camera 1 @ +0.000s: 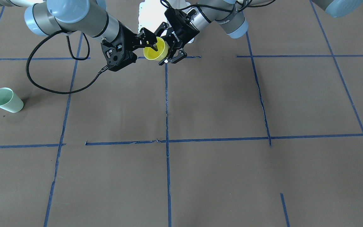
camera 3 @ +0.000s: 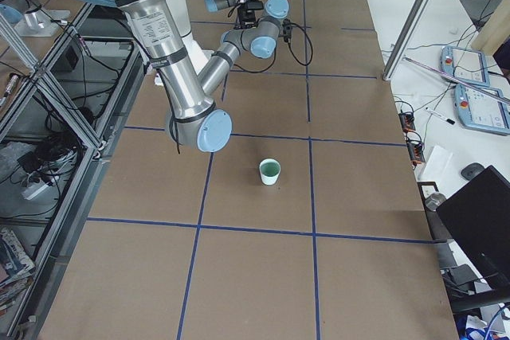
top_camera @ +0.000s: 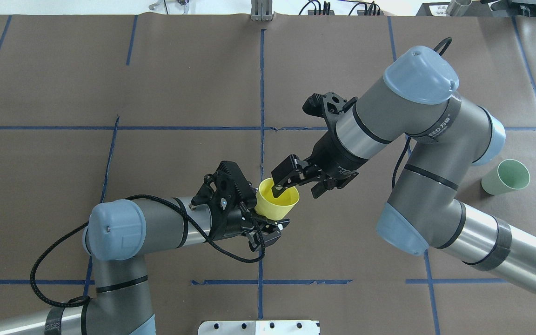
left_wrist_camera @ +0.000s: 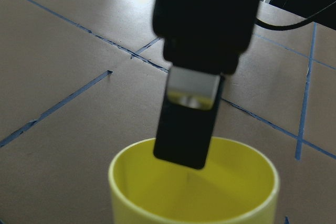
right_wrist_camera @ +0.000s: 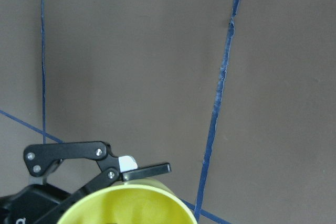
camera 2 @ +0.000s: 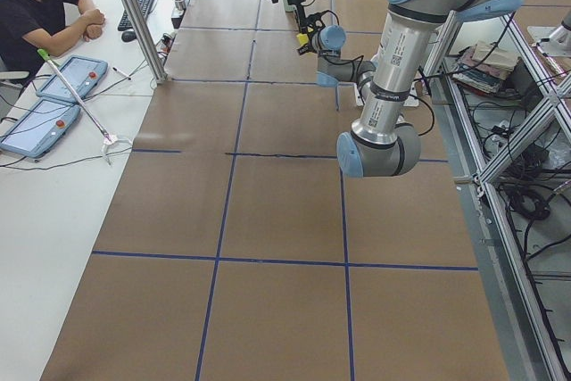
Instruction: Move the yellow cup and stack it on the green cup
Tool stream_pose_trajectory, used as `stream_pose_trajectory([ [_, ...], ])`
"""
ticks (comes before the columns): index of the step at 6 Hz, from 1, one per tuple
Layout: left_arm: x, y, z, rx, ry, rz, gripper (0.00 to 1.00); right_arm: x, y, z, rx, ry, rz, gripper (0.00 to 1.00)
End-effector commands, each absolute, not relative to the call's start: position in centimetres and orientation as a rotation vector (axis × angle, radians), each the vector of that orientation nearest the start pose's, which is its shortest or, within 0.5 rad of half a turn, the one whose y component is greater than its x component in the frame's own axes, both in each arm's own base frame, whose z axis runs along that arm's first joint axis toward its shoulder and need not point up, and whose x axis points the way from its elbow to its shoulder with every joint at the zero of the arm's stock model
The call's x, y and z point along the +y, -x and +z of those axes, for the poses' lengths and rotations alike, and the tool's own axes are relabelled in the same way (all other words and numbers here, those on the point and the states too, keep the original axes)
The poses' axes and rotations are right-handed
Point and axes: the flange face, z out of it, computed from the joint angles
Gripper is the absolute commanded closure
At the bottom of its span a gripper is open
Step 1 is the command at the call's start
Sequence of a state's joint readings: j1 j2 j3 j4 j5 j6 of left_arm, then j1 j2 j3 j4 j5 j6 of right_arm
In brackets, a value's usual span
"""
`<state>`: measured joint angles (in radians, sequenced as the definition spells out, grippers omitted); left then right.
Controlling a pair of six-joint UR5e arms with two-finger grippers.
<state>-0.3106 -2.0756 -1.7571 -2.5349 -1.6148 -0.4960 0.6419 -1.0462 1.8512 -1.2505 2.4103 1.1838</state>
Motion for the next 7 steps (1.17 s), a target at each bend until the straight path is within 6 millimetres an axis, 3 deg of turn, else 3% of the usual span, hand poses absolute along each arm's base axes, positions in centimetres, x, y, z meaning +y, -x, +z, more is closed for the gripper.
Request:
stream_pose_trajectory([
  [1,-30.5,-53.0,17.6,1.324,-1.055,0.614,0.68,-39.0,44.4,18.7,-1.274,0.146,-0.265,0.06],
  [3,-30.6,-53.1,16.4,1.338,-1.067,0.61,0.55,-39.0,44.4,18.7,-1.274,0.146,-0.265,0.37],
  [4,-30.6,-53.1,16.2,1.34,-1.072,0.609,0.45,-38.9,44.4,18.6,-1.277,0.145,-0.269,0.58],
  [5,-30.7,-53.0,16.2,1.327,-1.087,0.597,0.17,-38.9,44.4,18.8,-1.276,0.144,-0.273,0.98],
  [6,-31.8,-52.7,16.3,1.247,-1.158,0.484,0.01,-39.0,44.2,19.0,-1.273,0.145,-0.265,1.0],
  [7,-30.5,-53.3,15.8,1.269,-1.152,0.481,0.0,-39.0,44.1,18.8,-1.277,0.143,-0.267,1.0],
])
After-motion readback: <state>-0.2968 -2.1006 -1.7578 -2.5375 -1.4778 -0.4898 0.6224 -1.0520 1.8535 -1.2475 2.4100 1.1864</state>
